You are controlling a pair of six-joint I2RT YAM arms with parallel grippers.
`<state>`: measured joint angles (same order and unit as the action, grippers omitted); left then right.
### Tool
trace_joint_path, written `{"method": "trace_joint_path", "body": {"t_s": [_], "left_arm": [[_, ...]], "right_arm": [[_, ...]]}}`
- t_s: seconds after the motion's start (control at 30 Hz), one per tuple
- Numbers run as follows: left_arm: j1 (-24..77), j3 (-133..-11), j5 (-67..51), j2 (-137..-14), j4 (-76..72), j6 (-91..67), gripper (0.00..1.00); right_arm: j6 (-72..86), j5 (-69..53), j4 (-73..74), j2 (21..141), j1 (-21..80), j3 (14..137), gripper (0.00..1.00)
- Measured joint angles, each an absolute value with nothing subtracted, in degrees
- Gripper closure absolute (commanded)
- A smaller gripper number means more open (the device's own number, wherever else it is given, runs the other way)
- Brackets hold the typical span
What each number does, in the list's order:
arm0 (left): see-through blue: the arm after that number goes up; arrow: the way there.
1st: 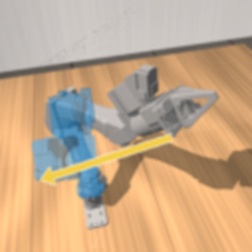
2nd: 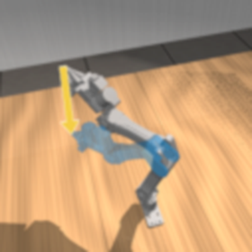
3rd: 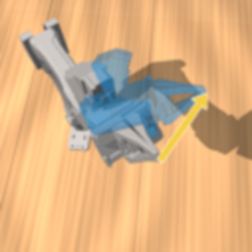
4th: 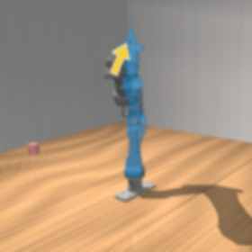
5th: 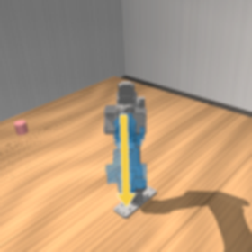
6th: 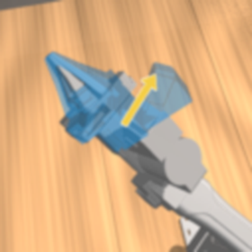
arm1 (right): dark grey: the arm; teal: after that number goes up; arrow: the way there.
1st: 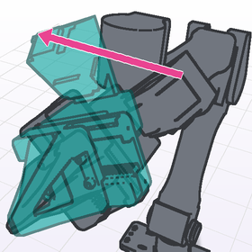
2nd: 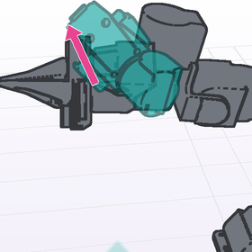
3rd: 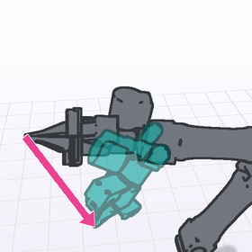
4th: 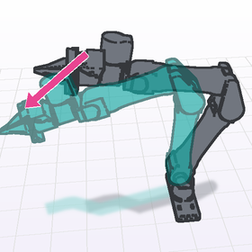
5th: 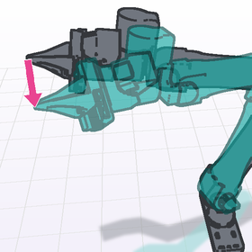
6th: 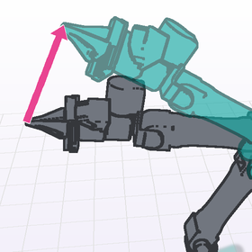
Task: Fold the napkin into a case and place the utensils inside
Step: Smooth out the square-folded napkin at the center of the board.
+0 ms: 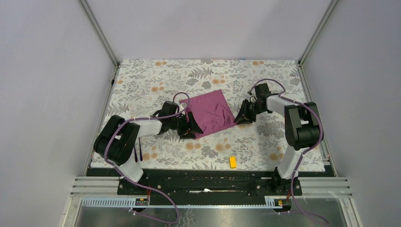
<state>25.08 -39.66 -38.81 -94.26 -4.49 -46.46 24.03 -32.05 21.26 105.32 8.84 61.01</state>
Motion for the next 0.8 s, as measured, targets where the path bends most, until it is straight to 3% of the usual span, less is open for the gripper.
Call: {"method": "trace_joint_path", "body": {"t_s": [0.8], "left_arm": [[25.3,-38.9,-38.8,-94.3,-6.2,-47.0,0.34]], "right_arm": [[24.7,-32.6,19.8,107.7,8.8,61.9,0.67]]}}
